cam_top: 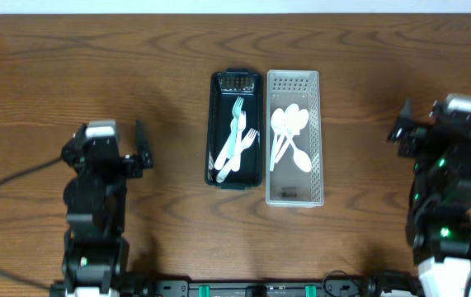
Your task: Pack container
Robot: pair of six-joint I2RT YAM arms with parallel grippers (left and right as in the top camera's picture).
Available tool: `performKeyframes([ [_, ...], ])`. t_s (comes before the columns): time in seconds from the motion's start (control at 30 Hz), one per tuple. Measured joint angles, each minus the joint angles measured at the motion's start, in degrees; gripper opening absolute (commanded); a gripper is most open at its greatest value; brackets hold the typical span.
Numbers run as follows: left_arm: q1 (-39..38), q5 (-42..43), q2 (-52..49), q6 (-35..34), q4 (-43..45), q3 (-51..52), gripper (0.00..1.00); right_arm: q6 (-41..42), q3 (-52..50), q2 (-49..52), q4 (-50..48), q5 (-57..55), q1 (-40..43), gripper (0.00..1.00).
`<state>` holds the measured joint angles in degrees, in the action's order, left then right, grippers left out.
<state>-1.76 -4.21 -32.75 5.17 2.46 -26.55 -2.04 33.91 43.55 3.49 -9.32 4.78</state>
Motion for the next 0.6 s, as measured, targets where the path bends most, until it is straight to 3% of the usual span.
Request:
performKeyframes([
  [0.27, 0.0, -0.1, 9.7, -0.2, -7.0, 0.8, 0.98, 0.1, -9.0, -12.6, 3.9, 0.0, -1.1, 0.99],
  [0.6, 0.0, -4.2, 9.4, -0.2, -12.7, 0.8, 0.98, 0.1, -9.5, -13.0, 20.4, 0.0, -1.1, 0.99],
])
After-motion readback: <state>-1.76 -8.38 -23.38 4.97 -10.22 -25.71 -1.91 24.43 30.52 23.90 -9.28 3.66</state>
